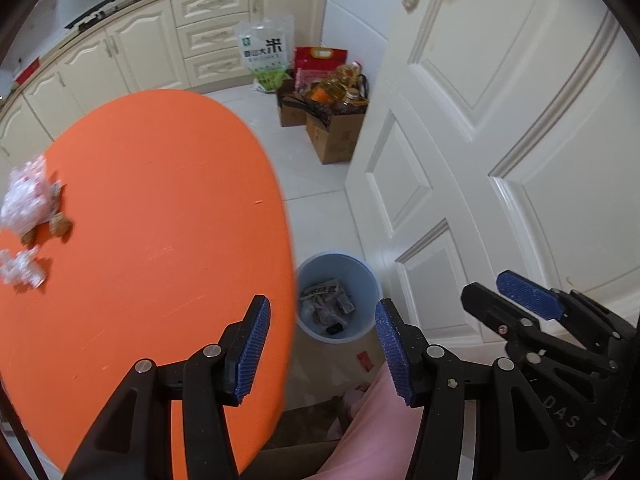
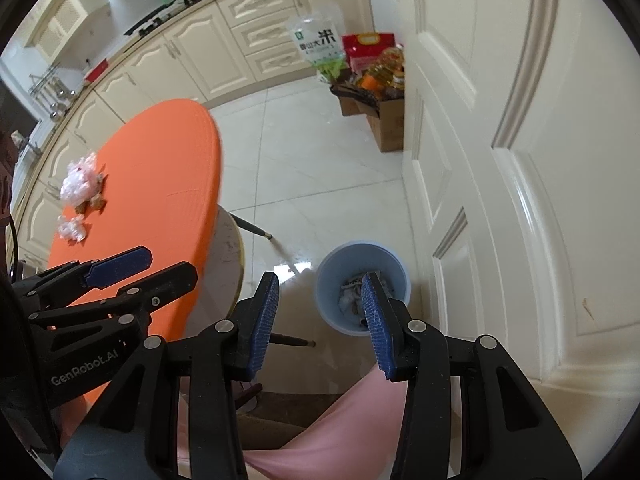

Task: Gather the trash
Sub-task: 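Move both tools back over the remaining trash on the table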

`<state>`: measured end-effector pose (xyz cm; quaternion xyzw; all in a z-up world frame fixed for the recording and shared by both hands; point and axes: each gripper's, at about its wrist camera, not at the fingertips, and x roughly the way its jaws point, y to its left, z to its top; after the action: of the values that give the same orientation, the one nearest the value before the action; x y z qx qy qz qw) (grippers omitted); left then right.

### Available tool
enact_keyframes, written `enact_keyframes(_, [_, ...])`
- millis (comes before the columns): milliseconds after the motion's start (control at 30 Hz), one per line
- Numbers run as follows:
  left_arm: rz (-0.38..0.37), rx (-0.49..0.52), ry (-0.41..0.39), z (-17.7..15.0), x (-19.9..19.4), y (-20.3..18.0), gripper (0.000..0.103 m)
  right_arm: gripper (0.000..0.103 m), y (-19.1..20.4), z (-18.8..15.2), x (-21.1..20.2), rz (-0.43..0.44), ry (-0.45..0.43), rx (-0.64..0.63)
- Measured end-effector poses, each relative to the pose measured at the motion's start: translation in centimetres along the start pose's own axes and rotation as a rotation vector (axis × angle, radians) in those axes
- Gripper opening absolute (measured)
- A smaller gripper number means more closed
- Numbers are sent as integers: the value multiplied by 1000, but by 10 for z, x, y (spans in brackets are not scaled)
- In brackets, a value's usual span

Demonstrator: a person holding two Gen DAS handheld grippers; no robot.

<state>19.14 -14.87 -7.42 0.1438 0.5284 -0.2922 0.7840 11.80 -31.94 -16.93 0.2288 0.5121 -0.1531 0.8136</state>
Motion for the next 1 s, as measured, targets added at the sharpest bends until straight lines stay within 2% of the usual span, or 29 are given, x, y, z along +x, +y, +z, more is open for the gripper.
enact_keyframes(233, [58, -57, -56, -26, -35, 31, 51, 51, 55, -7, -19, 23, -48, -91])
enact_keyframes(300, [78, -84, -70, -36, -47, 44, 51, 62, 74, -9, -24, 27, -61, -123])
enact_keyframes(367, [102, -105, -81, -46, -56, 53, 51, 69, 95, -11, -28, 28, -82, -161])
enact_keyframes(467, [132, -143, -106, -62, -74, 67, 52, 71, 128, -16, -32, 47, -78, -228])
enact_keyframes(500, [139, -158, -117, -68, -81, 73, 53, 79, 137, -18, -33, 47, -73, -245])
enact_keyframes(533, [152, -177, -130, -75, -90, 82, 54, 80, 148, -20, -34, 43, -74, -268])
enact_keyframes(700, [187, -263, -177, -109, -123, 113, 61, 87, 200, -33, -40, 65, -96, -359])
enact_keyframes(933, [263, -351, -220, -159, -168, 149, 75, 89, 252, -47, -39, 120, -92, -432])
enact_keyframes(1000, [274, -382, -219, -171, -176, 160, 75, 96, 264, -54, -36, 145, -99, -442])
